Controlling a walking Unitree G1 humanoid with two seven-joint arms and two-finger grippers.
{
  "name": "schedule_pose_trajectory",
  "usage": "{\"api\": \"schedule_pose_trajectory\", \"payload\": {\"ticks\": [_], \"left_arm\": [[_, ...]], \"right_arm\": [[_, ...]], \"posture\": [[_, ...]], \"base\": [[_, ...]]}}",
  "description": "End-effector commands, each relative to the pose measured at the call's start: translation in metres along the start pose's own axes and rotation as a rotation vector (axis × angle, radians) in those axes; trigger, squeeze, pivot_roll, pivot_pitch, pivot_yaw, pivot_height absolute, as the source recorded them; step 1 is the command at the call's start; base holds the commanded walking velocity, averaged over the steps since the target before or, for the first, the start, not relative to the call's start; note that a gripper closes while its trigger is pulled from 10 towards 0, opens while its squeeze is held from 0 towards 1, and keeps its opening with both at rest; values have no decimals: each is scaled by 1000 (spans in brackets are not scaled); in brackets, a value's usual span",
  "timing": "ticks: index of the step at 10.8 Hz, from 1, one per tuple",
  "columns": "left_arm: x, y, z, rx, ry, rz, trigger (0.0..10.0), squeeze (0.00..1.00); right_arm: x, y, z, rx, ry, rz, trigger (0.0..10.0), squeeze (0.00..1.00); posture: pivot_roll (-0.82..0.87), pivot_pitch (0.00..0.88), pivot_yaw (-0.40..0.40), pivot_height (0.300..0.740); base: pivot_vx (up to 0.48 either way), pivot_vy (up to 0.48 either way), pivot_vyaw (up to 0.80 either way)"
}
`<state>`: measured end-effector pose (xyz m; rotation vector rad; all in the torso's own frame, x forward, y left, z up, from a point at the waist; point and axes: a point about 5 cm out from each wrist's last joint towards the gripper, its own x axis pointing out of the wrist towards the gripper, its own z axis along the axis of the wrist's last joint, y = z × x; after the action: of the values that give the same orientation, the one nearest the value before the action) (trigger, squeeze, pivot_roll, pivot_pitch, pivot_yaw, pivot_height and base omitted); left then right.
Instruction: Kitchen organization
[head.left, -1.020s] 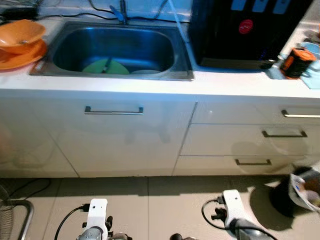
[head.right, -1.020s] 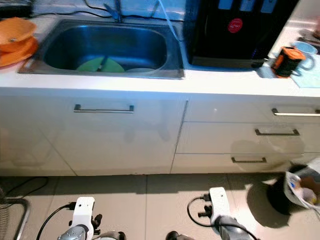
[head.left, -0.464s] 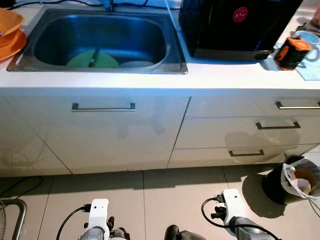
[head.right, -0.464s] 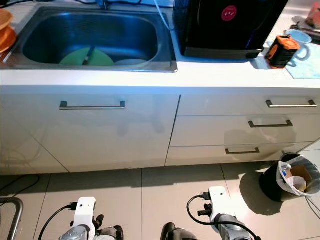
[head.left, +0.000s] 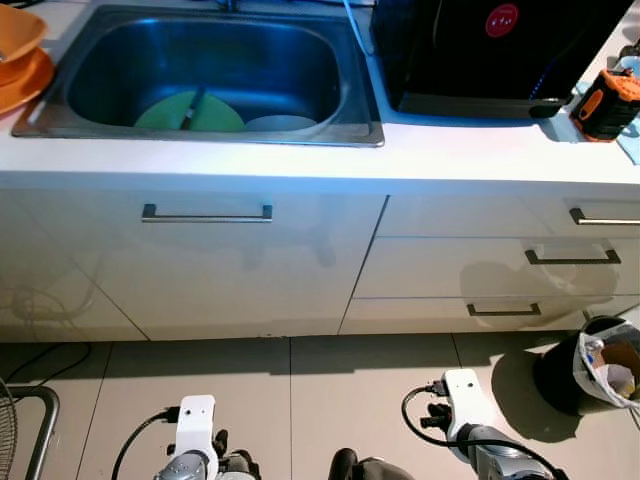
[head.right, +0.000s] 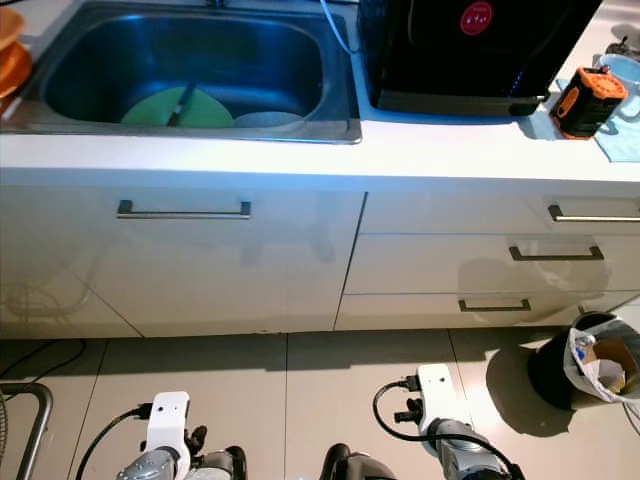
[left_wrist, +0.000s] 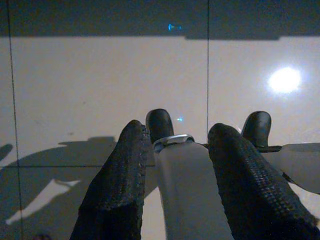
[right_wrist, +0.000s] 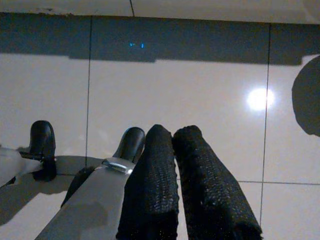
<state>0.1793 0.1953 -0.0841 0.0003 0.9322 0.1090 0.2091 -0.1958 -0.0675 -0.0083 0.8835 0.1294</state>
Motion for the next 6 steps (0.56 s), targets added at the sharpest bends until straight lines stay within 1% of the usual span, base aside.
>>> {"api": "schedule_pose_trajectory", "payload": {"ticks": [1, 3, 6], "left_arm": [[-1, 0, -7, 0, 29, 2, 10000, 0], [-1, 0, -5, 14, 27, -4, 10000, 0], [0, -1, -2, 16, 19, -3, 10000, 0]], "right_arm": [[-2, -3, -7, 20, 25, -9, 10000, 0], [-2, -2, -7, 35, 25, -19, 10000, 0], [-1, -2, -5, 43, 15, -21, 10000, 0]], "posture": [[47, 193, -82, 740], [44, 160, -67, 740], [38, 134, -54, 740]], "base": [[0, 0, 0], [0, 0, 0], [0, 0, 0]]}}
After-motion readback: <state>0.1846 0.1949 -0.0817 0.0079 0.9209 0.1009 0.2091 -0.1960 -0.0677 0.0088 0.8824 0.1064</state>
